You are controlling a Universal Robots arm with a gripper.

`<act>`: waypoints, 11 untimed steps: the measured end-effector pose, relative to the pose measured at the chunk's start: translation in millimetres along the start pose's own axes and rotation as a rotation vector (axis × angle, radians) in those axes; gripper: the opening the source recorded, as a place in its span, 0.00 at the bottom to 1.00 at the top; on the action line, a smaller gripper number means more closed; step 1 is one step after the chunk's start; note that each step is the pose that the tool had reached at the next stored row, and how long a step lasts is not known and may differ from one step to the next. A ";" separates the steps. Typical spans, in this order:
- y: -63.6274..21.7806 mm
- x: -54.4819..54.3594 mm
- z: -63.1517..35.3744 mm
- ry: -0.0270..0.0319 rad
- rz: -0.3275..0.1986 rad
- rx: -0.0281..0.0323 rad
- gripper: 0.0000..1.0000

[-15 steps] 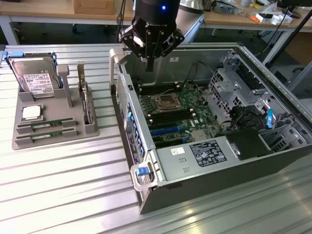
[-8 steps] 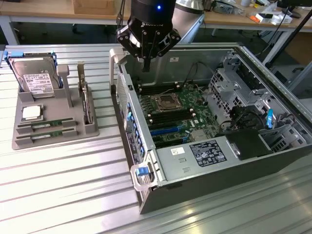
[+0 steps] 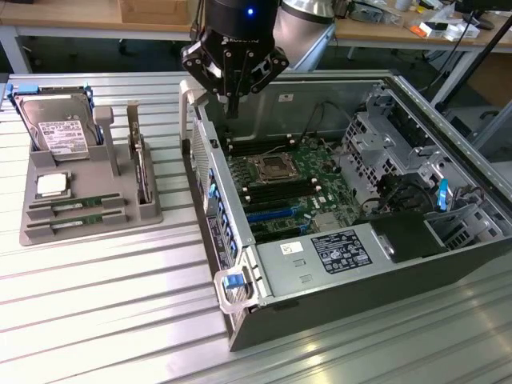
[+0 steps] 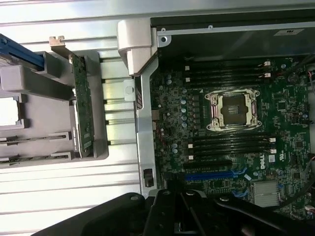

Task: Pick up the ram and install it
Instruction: 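Reach for the ram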

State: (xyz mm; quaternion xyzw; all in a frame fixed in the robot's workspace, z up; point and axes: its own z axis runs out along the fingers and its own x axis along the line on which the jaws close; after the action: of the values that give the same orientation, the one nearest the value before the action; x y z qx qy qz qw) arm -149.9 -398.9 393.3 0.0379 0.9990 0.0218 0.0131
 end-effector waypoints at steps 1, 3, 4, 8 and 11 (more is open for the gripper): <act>-0.1 1.9 0.0 -0.0001 0.000 0.0000 0.11; -0.4 5.4 -0.1 0.0000 0.000 0.0001 0.11; -0.5 6.3 -0.1 0.0000 0.000 0.0000 0.11; -1.0 13.2 -0.2 -0.0001 0.000 0.0000 0.11; -1.4 18.0 -0.4 0.0000 0.000 0.0001 0.11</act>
State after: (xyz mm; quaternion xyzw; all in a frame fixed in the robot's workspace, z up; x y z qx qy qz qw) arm -167.9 -398.9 393.1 0.0379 0.9990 0.0217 0.0131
